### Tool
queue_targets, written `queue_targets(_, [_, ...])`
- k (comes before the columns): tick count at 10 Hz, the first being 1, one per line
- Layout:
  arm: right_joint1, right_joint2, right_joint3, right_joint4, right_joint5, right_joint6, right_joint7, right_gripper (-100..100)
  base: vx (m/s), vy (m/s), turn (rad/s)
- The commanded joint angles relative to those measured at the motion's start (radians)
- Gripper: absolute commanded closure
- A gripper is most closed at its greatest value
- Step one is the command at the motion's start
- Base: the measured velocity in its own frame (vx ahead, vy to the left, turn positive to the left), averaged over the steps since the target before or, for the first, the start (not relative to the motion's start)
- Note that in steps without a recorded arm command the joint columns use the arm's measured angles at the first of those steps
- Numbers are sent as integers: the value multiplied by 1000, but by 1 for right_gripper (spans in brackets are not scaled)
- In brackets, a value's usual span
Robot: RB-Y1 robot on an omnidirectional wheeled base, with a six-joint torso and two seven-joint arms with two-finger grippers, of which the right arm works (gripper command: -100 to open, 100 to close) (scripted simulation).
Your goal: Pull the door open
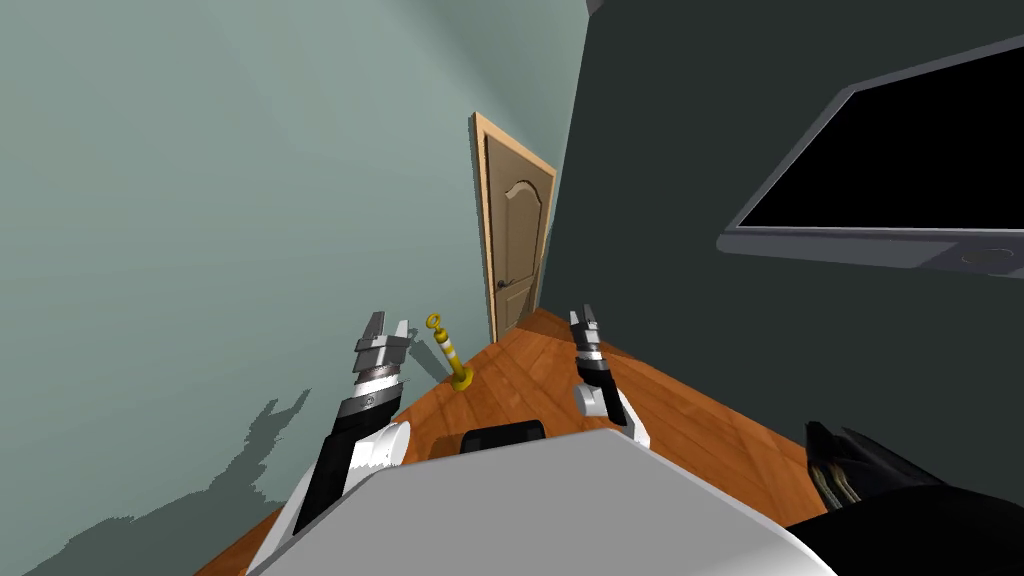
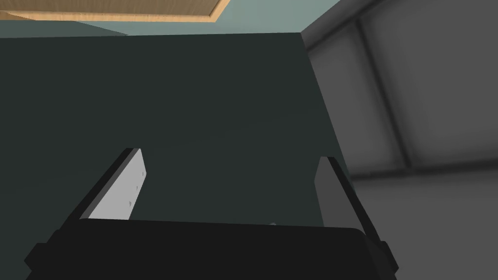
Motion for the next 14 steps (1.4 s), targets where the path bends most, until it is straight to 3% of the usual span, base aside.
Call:
queue_targets(1, [-18,-4,3,41,1,-4,-2,-100,85,-68,136])
queue_targets(14, [-176,-51,11,370,-5,-22,-30,-100,84,-59,138])
